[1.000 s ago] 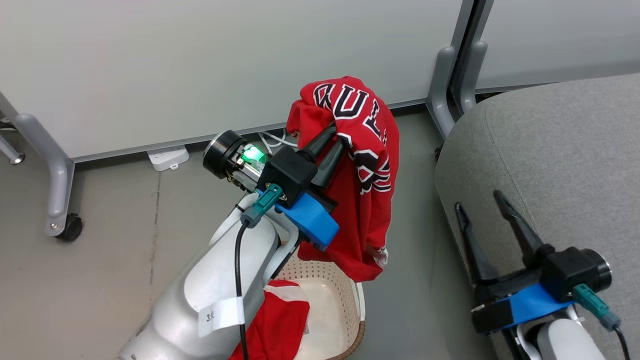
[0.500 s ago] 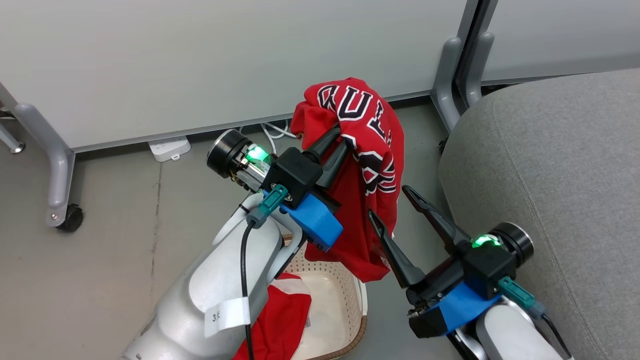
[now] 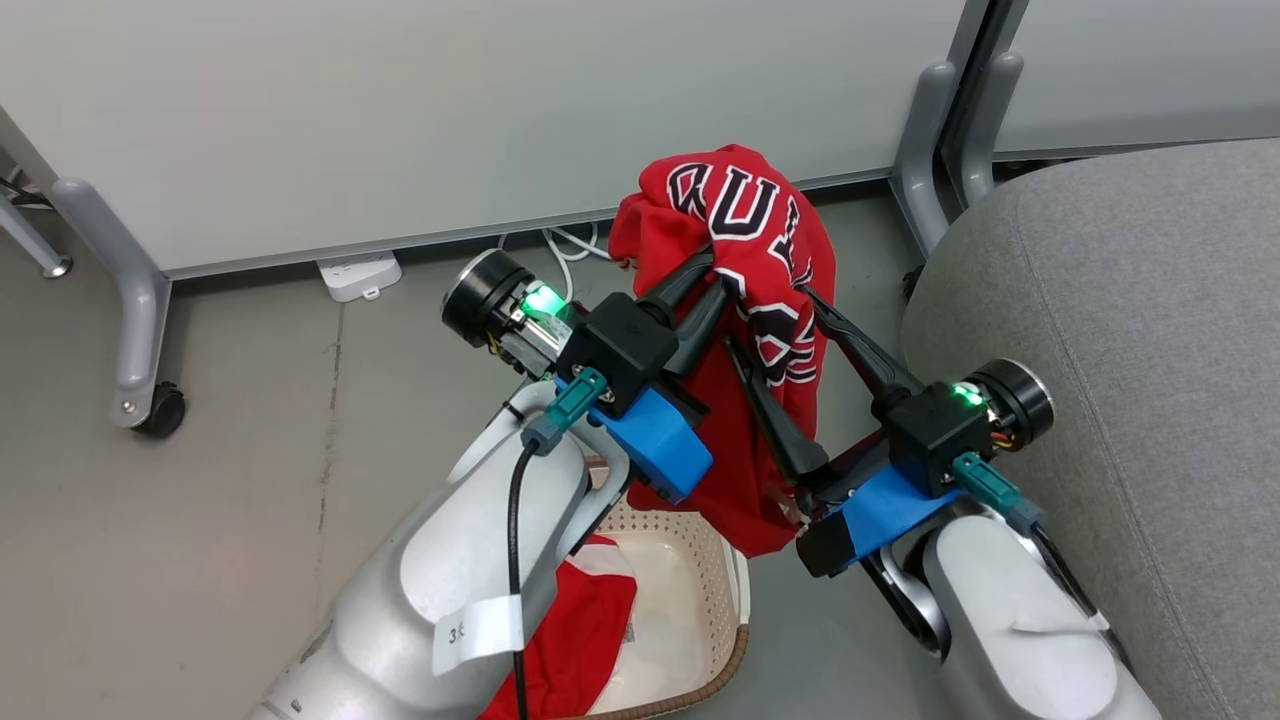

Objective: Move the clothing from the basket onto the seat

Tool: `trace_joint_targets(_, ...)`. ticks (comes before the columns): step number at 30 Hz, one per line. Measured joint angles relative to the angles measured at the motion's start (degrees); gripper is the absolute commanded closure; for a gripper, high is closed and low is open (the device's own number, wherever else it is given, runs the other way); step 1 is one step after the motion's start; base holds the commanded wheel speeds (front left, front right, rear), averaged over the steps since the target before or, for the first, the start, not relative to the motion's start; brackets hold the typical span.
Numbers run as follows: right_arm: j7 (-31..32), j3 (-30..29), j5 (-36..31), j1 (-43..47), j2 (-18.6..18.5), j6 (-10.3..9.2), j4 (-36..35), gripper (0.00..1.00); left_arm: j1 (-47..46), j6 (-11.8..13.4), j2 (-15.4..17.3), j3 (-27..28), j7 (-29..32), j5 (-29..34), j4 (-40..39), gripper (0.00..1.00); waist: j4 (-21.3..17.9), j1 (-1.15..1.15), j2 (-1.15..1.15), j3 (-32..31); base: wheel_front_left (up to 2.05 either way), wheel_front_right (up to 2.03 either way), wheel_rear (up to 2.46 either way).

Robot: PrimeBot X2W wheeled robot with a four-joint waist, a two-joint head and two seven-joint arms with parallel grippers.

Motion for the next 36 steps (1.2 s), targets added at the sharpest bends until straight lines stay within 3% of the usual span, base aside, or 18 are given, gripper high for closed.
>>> trace_joint_targets(2,0.0,-0.1,-0.5,-0.9,0.2,0.0,1.5,0.0,0.0,0.0,-0.1,-0.2,0.0,0.0,0.0,1.0,0.1,0.0,0.0,0.0,0.0,0.0,0.0)
trace_joint_targets(3,0.0,-0.2,-0.5,-1.1,0.3,0.0,1.9,0.2,0.0,0.0,-0.1,-0.2,0.0,0.0,0.0,1.0,0.2,0.0,0.0,0.1,0.0,0.0,0.0)
trace_joint_targets(4,0.0,-0.2,-0.5,-1.2,0.4,0.01,2.3,0.9,-0.1,0.0,-0.1,-0.3,0.0,0.0,0.0,1.0,0.2,0.0,0.0,0.1,0.0,0.0,0.0)
trace_joint_targets(5,0.0,-0.1,-0.4,-1.5,0.5,0.01,2.9,1.0,-0.2,-0.1,-0.1,-0.4,0.0,0.0,0.1,1.0,0.2,0.0,0.0,0.2,0.0,0.0,0.0)
trace_joint_targets(26,0.0,-0.3,0.9,-2.2,0.7,0.0,3.0,1.0,-0.5,-0.1,-0.4,0.2,0.0,0.0,0.2,1.0,-0.1,0.0,0.0,0.7,0.0,0.0,0.0)
trace_joint_targets(27,0.0,-0.4,0.9,-2.2,0.7,0.01,2.9,1.0,-0.5,-0.1,-0.3,0.4,0.0,-0.1,0.1,0.37,-0.1,0.0,0.0,0.8,0.0,0.0,0.0)
trace_joint_targets(28,0.0,-0.4,1.0,-2.2,0.7,0.0,2.8,1.0,-0.5,-0.1,-0.3,0.5,0.0,-0.1,0.1,0.0,-0.1,0.0,0.0,0.9,0.0,0.0,0.0)
trace_joint_targets(36,0.0,-1.8,1.4,-2.8,0.7,0.01,1.7,1.0,-0.5,-0.1,-0.4,0.5,-0.1,0.2,0.0,0.0,-0.3,0.0,0.0,1.7,0.0,0.0,0.0)
